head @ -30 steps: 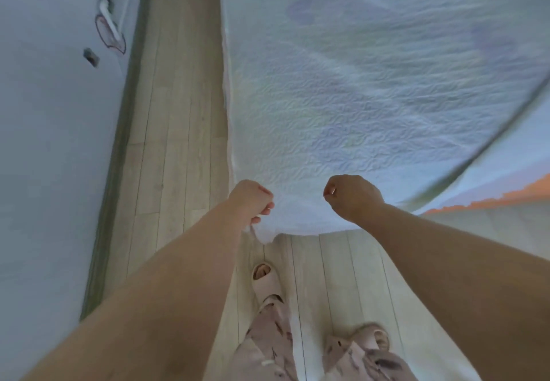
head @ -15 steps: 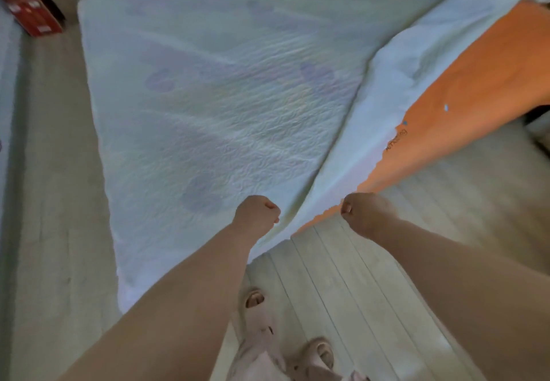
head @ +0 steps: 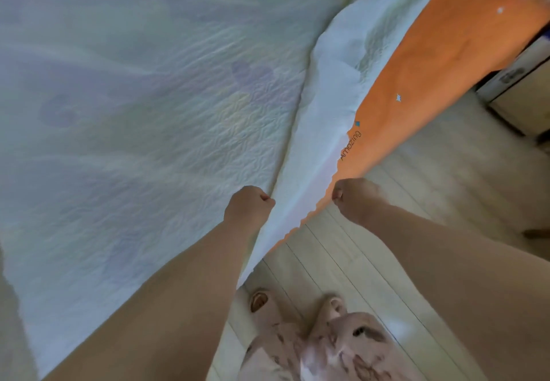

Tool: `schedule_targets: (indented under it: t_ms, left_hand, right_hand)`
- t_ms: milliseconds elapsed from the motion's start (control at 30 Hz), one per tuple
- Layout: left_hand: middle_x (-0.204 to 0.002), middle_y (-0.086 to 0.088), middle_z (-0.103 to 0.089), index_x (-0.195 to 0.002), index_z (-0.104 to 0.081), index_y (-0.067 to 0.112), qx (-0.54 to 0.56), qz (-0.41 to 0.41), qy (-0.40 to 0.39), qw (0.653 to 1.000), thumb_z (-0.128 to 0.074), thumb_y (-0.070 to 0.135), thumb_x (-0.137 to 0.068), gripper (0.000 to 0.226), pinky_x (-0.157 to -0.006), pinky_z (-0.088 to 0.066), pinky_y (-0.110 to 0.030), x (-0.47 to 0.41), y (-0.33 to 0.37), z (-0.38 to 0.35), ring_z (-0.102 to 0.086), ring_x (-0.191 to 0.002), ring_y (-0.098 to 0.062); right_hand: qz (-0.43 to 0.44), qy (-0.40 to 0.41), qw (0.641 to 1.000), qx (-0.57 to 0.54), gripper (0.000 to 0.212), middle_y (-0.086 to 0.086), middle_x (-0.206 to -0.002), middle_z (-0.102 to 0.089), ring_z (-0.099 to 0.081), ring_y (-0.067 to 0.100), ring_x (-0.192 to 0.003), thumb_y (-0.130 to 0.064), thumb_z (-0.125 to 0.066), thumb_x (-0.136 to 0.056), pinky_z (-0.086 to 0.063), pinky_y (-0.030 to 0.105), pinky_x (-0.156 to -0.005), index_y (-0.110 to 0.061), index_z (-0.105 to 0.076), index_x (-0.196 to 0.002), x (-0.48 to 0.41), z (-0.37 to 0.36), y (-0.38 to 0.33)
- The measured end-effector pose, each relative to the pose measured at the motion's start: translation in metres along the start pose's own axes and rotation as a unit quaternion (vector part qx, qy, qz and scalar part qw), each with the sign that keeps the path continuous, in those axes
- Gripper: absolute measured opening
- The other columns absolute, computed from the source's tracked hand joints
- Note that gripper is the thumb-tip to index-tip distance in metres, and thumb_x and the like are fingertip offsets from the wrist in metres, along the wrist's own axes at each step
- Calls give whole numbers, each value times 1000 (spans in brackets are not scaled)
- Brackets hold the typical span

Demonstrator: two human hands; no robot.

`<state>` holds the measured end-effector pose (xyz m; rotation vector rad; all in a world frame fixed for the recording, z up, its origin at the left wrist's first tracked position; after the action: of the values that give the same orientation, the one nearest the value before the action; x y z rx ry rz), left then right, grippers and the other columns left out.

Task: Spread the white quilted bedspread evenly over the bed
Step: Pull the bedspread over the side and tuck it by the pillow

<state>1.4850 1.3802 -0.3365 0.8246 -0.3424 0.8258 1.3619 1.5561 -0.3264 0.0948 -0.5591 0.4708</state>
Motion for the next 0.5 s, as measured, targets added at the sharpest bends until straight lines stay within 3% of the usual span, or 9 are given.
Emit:
schedule_targets:
  t_ms: [133,333,500]
  left_hand:
    - [-90,-9,-73,-85,-70,7,-10,-5,-9,1000,-56,24,-88,22,-68,-46,-29,-35,39,-10,-67,-85,-25]
    - [-99,-2,-73,-94,-71,14,-24,19,0,1000,-54,21,-90,19,-75,-51,-32,-110,93,-39,-67,-91,-24]
    - [-119,1,-65,-112,-66,20,-62,119,3,991,-56,29,-90,26,-87,-46,-30,-179,128,-81,-59,-112,-23]
  right_hand:
    - [5,-10,1000,28,24,2,-113,-64,-61,24,-104,-14,-48,-94,-45,27,-77,-25,-63,-109,-42,19,28]
    - [65,6,997,48,31,1,-119,-61,-58,24,-110,-11,-49,-94,-42,28,-77,-26,-60,-118,-156,53,57]
    - [186,-22,975,122,44,2,-130,-53,-46,23,-125,-7,-53,-91,-40,36,-99,-22,-47,-132,-253,72,69]
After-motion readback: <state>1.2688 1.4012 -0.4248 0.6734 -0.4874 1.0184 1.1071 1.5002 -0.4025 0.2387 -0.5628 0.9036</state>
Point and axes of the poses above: each hand's wrist, its own x-axis away from the middle knuckle, its own z-axis out of the back of the hand, y = z × x, the point moved 6 cm from there along -x, towards the middle knuckle
